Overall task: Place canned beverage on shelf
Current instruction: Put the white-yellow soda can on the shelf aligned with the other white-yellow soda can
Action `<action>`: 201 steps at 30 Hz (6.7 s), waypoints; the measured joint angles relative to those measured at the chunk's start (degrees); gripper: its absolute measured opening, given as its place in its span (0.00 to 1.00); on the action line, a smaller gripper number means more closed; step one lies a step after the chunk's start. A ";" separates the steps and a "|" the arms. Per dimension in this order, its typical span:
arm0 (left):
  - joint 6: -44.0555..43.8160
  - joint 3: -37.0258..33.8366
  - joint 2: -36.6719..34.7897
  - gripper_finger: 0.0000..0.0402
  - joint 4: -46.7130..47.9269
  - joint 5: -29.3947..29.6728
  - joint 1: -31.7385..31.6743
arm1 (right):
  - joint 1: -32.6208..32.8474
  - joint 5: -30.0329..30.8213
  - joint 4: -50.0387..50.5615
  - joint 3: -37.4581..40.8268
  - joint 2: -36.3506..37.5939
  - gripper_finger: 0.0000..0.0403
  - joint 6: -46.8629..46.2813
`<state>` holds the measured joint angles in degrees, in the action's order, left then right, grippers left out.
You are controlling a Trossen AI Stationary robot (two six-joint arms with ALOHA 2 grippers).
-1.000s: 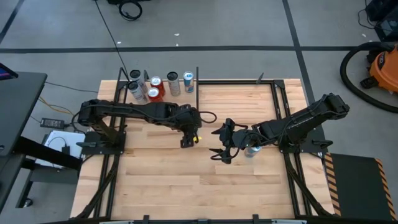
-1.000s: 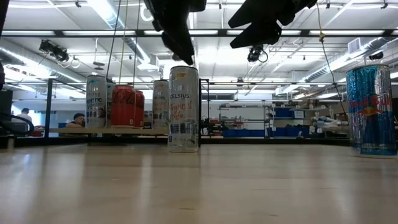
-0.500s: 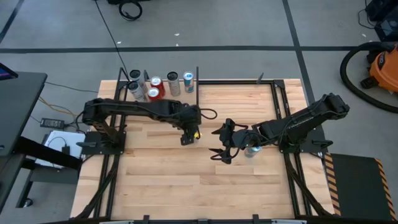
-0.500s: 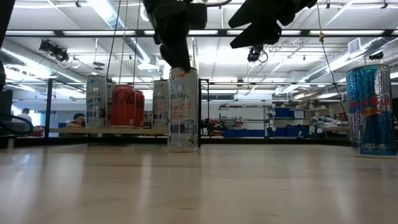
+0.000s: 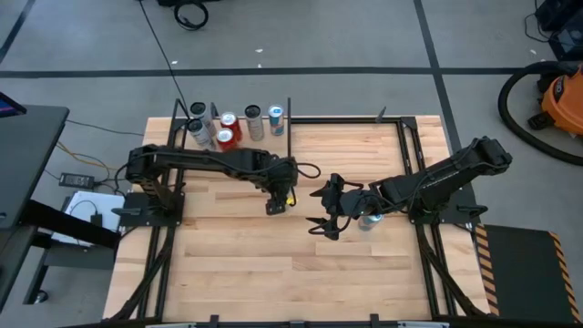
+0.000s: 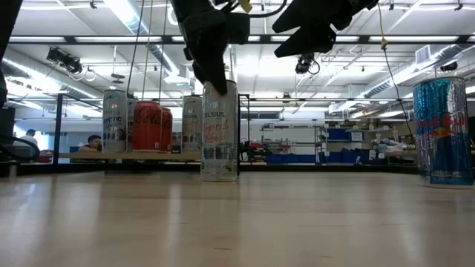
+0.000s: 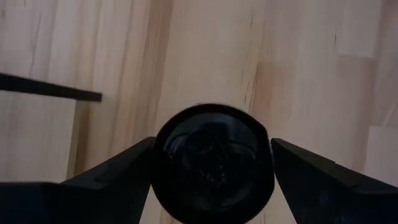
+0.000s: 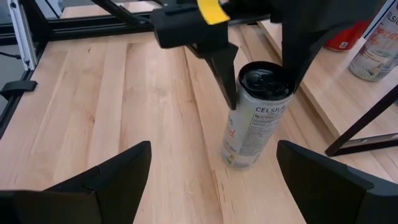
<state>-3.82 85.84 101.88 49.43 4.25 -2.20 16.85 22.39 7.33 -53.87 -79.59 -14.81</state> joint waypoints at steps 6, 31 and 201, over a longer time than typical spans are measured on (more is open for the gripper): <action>0.51 0.00 0.55 0.78 -1.38 -0.02 0.00 | 0.01 0.00 0.06 0.00 0.00 0.89 0.00; -3.07 -0.02 -3.03 0.65 3.28 -0.54 -0.29 | 0.01 0.00 -0.07 0.00 0.02 0.89 0.00; -6.90 19.80 -8.08 0.76 23.23 -3.45 17.28 | 10.60 -10.27 59.90 -1.18 5.17 0.88 -44.23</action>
<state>-10.72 105.65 93.80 72.66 0.80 15.08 27.45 12.12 67.23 -55.05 -74.42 -59.04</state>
